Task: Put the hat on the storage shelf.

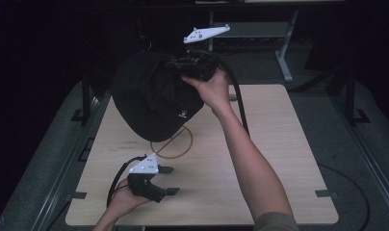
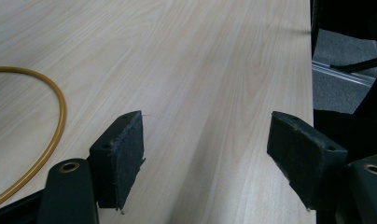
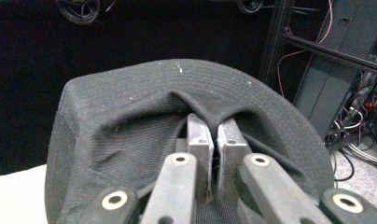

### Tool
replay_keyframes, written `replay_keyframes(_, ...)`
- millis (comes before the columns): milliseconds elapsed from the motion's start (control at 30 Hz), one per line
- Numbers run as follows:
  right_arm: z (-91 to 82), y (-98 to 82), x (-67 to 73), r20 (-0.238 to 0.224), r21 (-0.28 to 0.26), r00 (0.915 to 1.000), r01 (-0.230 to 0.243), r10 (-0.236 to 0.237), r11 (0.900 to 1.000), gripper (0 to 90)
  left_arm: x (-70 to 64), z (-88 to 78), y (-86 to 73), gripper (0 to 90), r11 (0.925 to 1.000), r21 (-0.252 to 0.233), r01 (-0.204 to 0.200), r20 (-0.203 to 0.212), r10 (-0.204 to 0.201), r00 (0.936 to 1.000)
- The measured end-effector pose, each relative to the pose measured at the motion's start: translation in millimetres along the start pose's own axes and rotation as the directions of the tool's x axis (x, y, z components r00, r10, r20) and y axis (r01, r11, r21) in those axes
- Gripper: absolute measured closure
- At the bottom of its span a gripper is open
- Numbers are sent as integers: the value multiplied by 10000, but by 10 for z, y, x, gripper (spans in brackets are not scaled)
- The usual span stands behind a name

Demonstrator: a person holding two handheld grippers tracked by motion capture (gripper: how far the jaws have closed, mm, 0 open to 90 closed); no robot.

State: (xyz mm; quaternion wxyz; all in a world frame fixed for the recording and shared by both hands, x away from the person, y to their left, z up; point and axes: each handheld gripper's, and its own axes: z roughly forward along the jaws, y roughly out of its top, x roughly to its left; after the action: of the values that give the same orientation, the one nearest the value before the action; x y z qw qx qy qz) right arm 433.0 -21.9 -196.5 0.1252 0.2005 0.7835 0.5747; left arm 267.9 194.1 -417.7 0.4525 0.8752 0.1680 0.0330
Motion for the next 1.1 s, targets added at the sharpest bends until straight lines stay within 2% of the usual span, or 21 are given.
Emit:
replay_keyframes(200,84,19,-3,-147,112,9999,-37,39,9999,864,8,11,1,266,10000,61,-56,79,55,10000)
replay_keyframes(300,188,39,20,-174,298,9997,176,-171,9994,864,8,12,4,266,10000,26,-67,125,66,9999)
replay_keyframes(500,329,39,42,-293,532,9995,160,-145,9985,864,-11,20,10,266,9999,23,-152,253,152,9996)
replay_keyframes(767,525,34,84,-459,882,9983,399,-360,9953,862,-21,27,17,266,9997,56,-227,395,225,9990)
replay_keyframes(867,580,20,90,-459,1065,9986,303,-255,9938,861,-25,33,19,266,9997,57,-243,447,240,9987)
replay_keyframes(900,615,13,95,-280,1287,9988,441,-409,9907,855,-26,33,21,266,9996,74,-277,487,273,9984)
replay_keyframes(933,615,13,95,-280,1287,9988,441,-409,9907,855,-26,33,21,266,9996,74,-277,487,273,9984)
replay_keyframes(1000,667,1,117,-155,1601,9980,622,-605,9851,822,-25,36,22,266,9995,94,-317,562,312,9979)
replay_keyframes(1067,694,0,136,-68,1784,9971,760,-760,9810,730,-35,44,21,266,9996,89,-272,584,266,9979)
replay_keyframes(1100,694,0,136,-68,1784,9971,760,-760,9810,730,-35,44,21,266,9996,89,-272,584,266,9979)
